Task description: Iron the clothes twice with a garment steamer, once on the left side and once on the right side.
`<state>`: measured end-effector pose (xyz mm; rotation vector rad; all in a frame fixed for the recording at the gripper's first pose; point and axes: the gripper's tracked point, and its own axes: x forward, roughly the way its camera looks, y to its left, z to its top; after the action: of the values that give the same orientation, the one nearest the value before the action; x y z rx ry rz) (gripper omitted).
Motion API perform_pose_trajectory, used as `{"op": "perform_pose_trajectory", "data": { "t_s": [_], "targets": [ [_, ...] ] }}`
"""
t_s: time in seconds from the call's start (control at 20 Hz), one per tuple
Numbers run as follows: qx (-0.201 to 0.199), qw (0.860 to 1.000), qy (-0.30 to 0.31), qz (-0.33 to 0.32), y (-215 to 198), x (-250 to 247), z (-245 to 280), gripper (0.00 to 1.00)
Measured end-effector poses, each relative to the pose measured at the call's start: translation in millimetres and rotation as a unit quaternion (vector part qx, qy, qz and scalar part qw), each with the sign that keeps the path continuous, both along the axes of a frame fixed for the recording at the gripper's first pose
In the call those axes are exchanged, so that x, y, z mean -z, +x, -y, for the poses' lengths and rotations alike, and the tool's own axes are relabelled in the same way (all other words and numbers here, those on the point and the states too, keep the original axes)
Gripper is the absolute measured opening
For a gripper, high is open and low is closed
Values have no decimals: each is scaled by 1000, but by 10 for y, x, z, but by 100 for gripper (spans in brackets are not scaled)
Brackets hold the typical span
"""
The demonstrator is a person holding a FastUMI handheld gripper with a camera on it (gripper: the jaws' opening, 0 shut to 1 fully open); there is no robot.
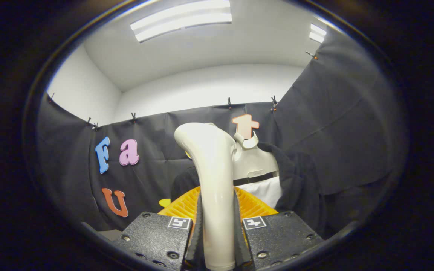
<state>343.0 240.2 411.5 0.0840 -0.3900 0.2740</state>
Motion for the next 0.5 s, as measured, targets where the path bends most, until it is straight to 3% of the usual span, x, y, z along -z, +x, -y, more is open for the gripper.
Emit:
{"op": "perform_pose_trajectory", "data": {
  "t_s": [0.5],
  "targets": [
    [29, 998, -30, -37, 250, 520, 16, 37]
  ]
}}
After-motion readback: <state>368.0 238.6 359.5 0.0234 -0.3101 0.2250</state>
